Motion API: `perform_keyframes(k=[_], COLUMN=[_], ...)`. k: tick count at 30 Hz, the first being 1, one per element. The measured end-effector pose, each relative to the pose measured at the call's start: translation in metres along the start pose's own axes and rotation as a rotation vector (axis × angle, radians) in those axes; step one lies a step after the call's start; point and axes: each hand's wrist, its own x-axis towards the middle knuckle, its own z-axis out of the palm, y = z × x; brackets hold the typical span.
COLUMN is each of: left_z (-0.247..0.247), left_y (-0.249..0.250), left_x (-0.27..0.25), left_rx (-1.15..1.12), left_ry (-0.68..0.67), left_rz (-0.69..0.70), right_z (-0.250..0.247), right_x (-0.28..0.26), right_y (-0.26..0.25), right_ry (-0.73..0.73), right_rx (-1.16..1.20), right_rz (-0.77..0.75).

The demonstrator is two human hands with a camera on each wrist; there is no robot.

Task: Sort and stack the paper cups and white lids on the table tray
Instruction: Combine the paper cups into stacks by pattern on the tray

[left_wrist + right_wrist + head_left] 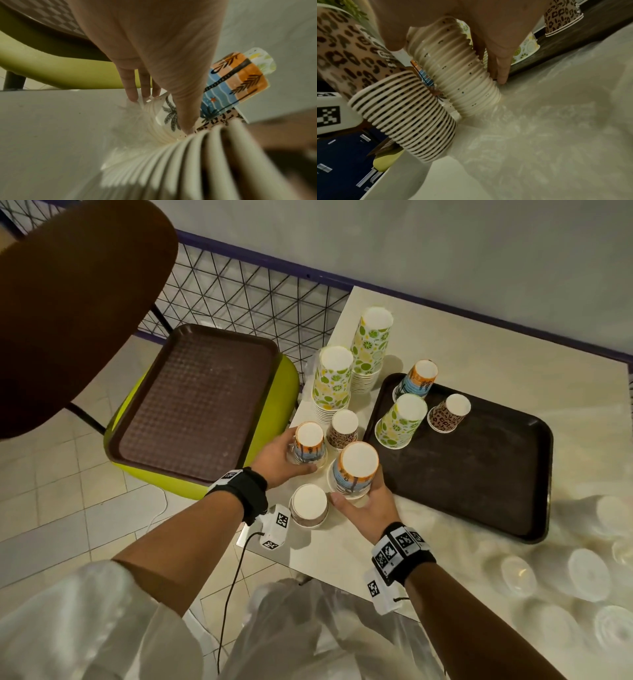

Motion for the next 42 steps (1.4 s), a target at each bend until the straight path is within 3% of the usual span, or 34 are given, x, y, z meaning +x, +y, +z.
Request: perform_keyframes(k=[8,21,30,37,42], left_z=[0.0,-0.007,-0.003,-0.003,-0.003], left_y=[0.001,-0.003,-0.019,-0.023,-0.021], left_x=[0.002,-0.003,-0.008,-0.013,-0.017], left_rx=[0.045,-0.01,-0.073,-0.098,-0.129], left_ry=[0.003,0.151,0.068,0.051,0.041], left_rz=[0.011,0.013,-0.05,-0.051,-0.055], right_z=[0.001,0.005,0.01,0.007,0.01], right_x=[0.01,0.018,0.015,0.014,0.018], right_y=[-0.002,-0.006,0.002,0.005,0.006], right_ry=[-0.007,0.017,0.06,-0.023,0.026], right_rx=[-0.016,-0.1,0.077,0.139,0.135], right_rz=[0.02,-0.043,-0.026,-0.019,-0.042])
